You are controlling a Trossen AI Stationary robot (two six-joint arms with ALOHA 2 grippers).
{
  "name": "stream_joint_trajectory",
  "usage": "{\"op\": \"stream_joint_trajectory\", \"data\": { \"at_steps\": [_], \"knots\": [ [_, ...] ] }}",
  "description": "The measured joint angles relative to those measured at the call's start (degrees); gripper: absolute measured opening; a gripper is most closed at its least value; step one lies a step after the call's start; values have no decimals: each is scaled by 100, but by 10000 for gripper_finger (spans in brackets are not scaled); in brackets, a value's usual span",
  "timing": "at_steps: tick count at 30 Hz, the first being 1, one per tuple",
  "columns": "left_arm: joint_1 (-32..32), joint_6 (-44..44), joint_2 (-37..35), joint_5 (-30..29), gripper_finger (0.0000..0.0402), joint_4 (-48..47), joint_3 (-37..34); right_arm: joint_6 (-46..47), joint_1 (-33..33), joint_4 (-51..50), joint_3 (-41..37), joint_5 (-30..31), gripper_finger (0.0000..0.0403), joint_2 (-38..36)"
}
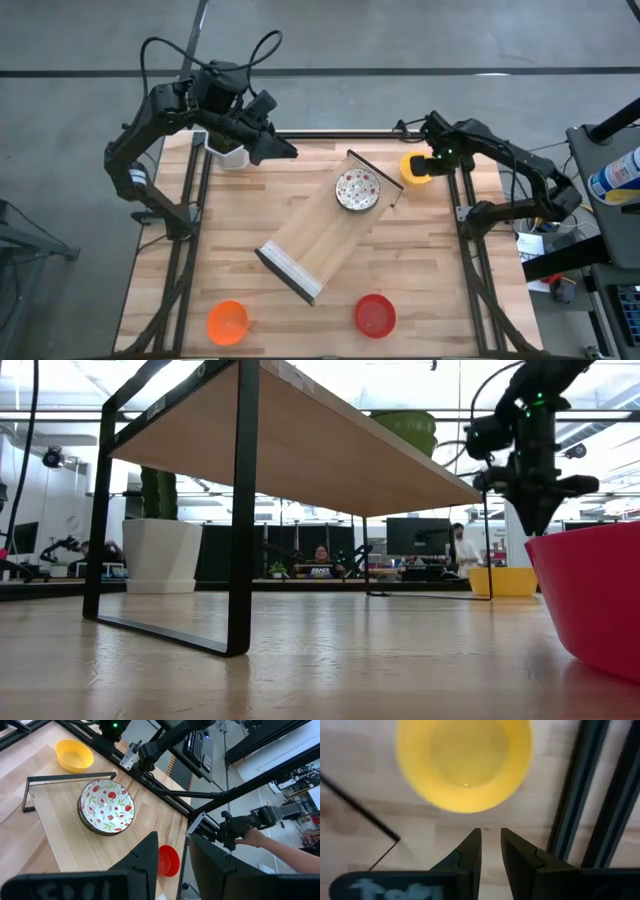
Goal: Pick & Place Mini bowls
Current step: Put the yellow bowl on the shelf
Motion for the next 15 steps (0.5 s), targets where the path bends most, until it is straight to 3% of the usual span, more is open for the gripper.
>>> {"op": "stream_joint_trajectory", "data": {
  "at_steps": [6,15],
  "knots": [
    [0,39,2,-2,103,40,0,226,-435,281,-232,-43,68,256],
    [0,35,2,-2,103,94,0,251,-559,826,-362,-86,68,675]
  ]
}}
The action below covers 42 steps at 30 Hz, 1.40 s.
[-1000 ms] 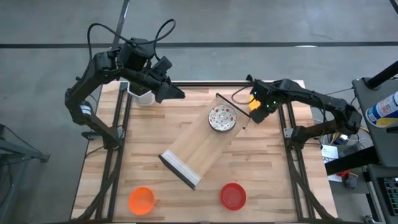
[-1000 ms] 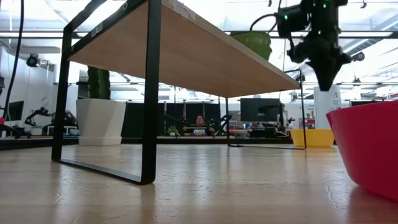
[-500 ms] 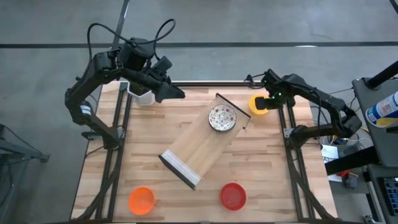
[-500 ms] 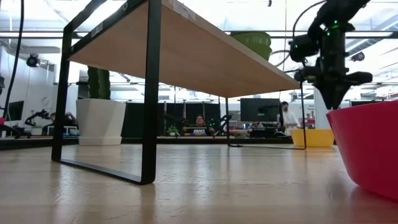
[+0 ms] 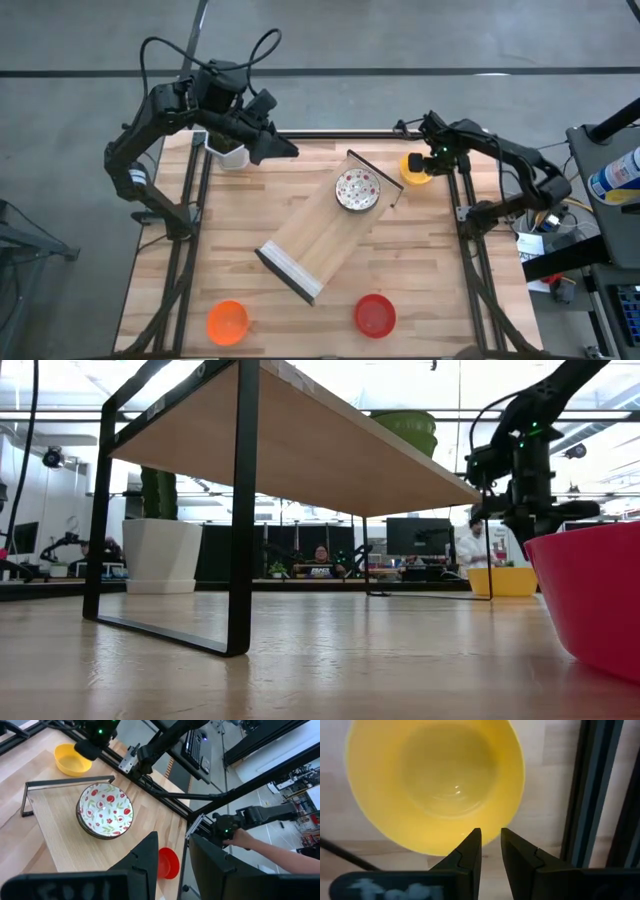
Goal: Pick & Place Mini bowls
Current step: Put the yellow bowl on the shelf
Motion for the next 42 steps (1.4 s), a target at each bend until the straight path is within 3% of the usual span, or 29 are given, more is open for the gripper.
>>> {"op": "stream_joint_trajectory", "data": {
  "at_steps": [13,28,35,42],
  "knots": [
    [0,-37,0,0,103,200,0,-50,-153,42,-7,291,68,79],
    [0,-37,4,-1,103,277,0,-42,-509,407,-8,-169,68,647],
    [2,-37,4,0,103,275,0,-339,-527,470,-9,-199,16,650],
    [2,11,4,0,103,275,0,-468,-531,370,129,-307,9,347]
  ]
}}
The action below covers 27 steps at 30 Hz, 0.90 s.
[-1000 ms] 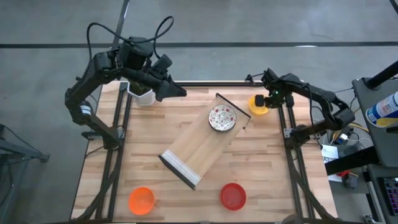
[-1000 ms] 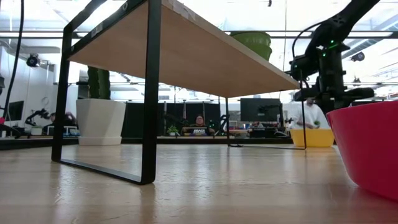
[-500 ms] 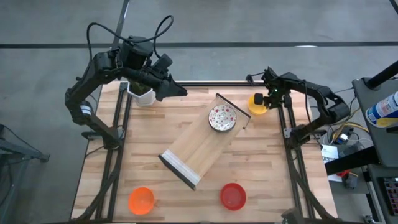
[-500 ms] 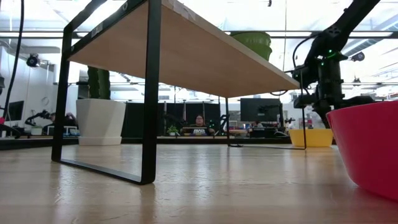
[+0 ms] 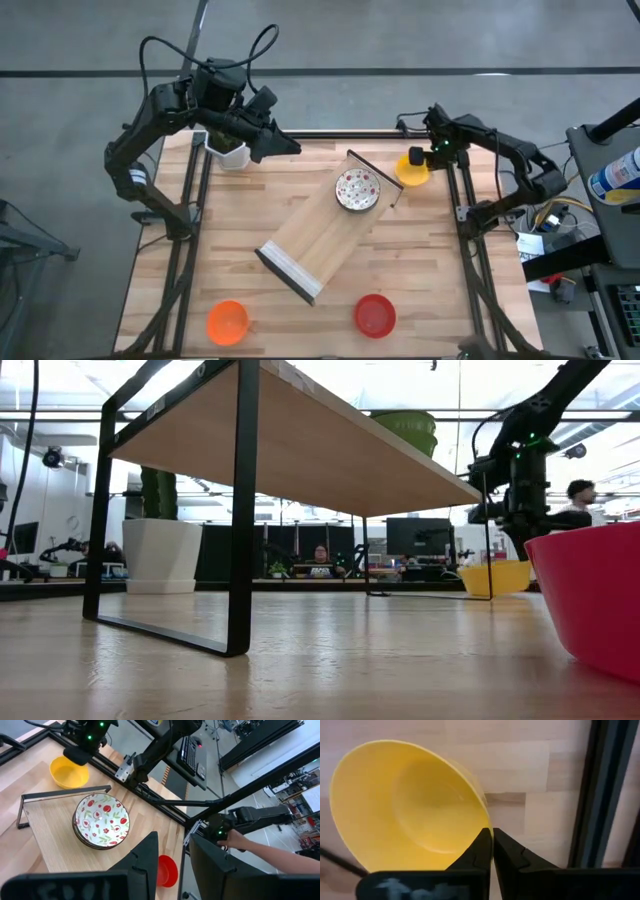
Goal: Pick & Place Mini bowls
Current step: Put the yellow bowl on the shelf
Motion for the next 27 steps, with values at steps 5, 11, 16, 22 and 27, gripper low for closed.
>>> {"op": "stream_joint_trajectory", "data": {
  "at_steps": [5,11,16,22,27],
  "knots": [
    [0,94,0,0,103,0,0,-145,-4,-261,147,-66,9,-351],
    [0,99,0,0,103,0,0,-225,-4,-733,641,-168,8,-873],
    [0,124,0,0,103,0,0,-225,30,-1131,1269,-356,8,-1311],
    [0,129,0,-1,103,3,0,-217,265,-1732,2257,-359,8,-1605],
    [0,131,0,-2,103,9,0,-68,679,-2114,3109,-356,8,-1644]
  ]
}}
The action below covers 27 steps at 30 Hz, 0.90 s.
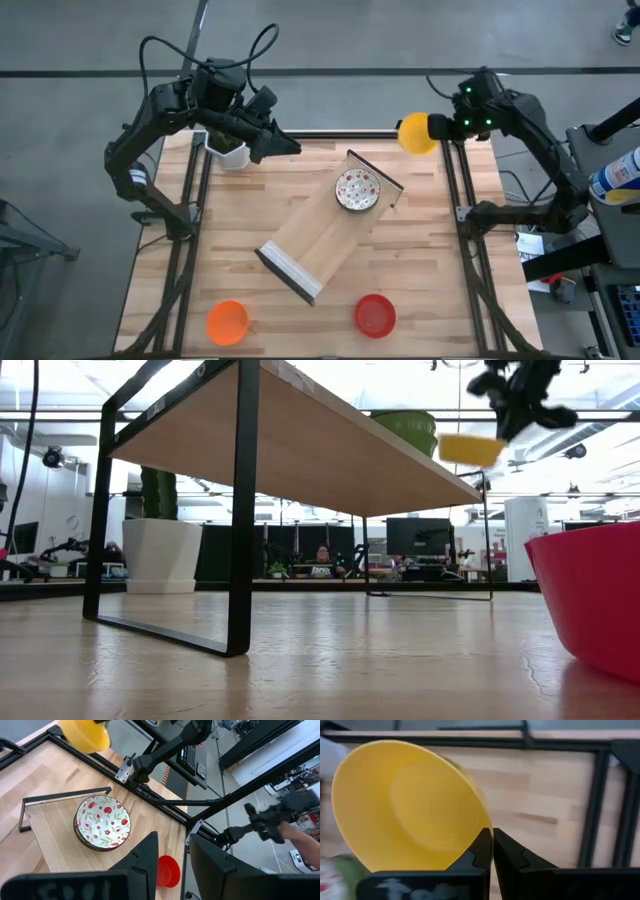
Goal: Pick & Place Mini bowls
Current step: Put the yellow bowl on the shelf
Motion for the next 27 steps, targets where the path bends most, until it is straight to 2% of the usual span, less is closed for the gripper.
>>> {"op": "stream_joint_trajectory", "data": {
  "at_steps": [5,14,18,27],
  "knots": [
    [0,0,0,0,103,4,-4,352,742,-9,759,-2,8,61],
    [0,87,0,0,103,8,-4,983,2479,40,1876,207,8,581],
    [0,119,0,0,103,8,-4,1131,3180,34,2424,539,8,1030],
    [0,205,0,0,103,4,-7,1214,4385,-281,4120,556,8,2486]
  ]
}}
